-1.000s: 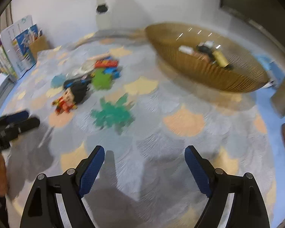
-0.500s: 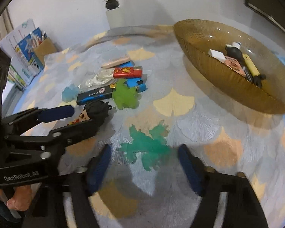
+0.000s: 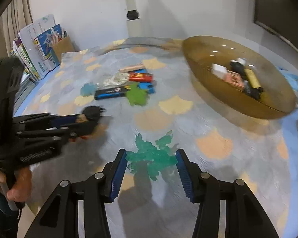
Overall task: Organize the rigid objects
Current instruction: 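Grasp the cartoon boy figure with the left tool while the right tool grasps the green frog, then carry the boy figure and green frog into the amber bowl and release both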
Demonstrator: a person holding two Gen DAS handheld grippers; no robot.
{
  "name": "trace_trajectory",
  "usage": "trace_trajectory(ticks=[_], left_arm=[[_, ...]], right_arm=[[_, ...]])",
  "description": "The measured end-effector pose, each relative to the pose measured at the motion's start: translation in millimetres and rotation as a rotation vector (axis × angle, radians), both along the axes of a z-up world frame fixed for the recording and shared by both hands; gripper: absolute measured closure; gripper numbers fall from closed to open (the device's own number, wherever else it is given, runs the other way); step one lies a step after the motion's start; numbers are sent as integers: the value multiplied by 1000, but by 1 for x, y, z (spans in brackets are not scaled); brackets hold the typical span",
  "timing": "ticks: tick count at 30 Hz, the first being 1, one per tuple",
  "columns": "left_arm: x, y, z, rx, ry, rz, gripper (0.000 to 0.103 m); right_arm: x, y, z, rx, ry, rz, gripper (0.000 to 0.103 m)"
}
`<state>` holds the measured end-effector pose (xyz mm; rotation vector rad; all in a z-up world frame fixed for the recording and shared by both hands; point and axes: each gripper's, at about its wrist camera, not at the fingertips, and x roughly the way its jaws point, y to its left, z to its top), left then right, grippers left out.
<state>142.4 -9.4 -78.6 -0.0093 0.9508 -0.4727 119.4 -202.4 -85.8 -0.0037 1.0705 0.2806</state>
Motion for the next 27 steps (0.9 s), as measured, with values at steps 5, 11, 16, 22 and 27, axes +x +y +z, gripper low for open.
trace_trajectory(ticks=[5,11,16,22,27], left_arm=[[-17,8,-6,-21,6,59,76],[-20,10,-9,-15,16,65,76],[-22,9,-11,-11,8,75,76],[-21,4,-9,-5,5,63,76],[-22,-8,13,13,-49,38,76]], right_arm=[[-15,-21,-4,-8,8,-20,53],[-31,-22,-22,-6,47,-14,45],[-44,-26,-21,4,46,-3,37],[-35,-24,-19,14,40,-95,53],[-40,-12,-5,-30,-16,-90,54]])
